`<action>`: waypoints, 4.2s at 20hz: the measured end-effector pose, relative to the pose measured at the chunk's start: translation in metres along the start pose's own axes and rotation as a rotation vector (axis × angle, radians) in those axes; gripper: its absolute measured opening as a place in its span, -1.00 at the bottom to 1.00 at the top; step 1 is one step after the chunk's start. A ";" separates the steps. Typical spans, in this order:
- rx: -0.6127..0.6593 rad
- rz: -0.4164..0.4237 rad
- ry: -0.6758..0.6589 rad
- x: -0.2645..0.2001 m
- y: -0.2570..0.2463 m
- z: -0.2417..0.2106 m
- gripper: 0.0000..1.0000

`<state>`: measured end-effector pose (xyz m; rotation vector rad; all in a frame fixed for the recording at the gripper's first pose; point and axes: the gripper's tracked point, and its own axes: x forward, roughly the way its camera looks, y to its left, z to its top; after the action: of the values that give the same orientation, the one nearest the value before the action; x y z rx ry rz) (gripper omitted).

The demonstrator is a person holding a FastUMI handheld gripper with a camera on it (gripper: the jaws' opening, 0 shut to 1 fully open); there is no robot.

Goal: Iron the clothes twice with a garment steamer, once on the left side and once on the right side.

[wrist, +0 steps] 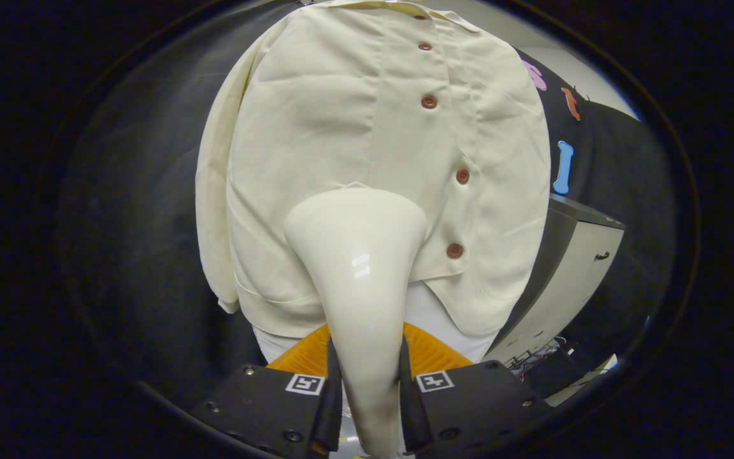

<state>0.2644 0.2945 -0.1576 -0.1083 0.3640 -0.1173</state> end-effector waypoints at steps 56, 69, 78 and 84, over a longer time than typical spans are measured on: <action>0.055 0.028 -0.147 -0.106 -0.173 0.263 -0.25; 0.070 -0.005 -0.107 -0.064 -0.185 0.262 -0.25; 0.075 -0.039 -0.074 -0.044 -0.183 0.211 -0.24; 0.074 -0.040 -0.040 -0.025 -0.178 0.172 -0.24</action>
<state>0.2861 0.1368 0.0334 -0.0446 0.3172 -0.1679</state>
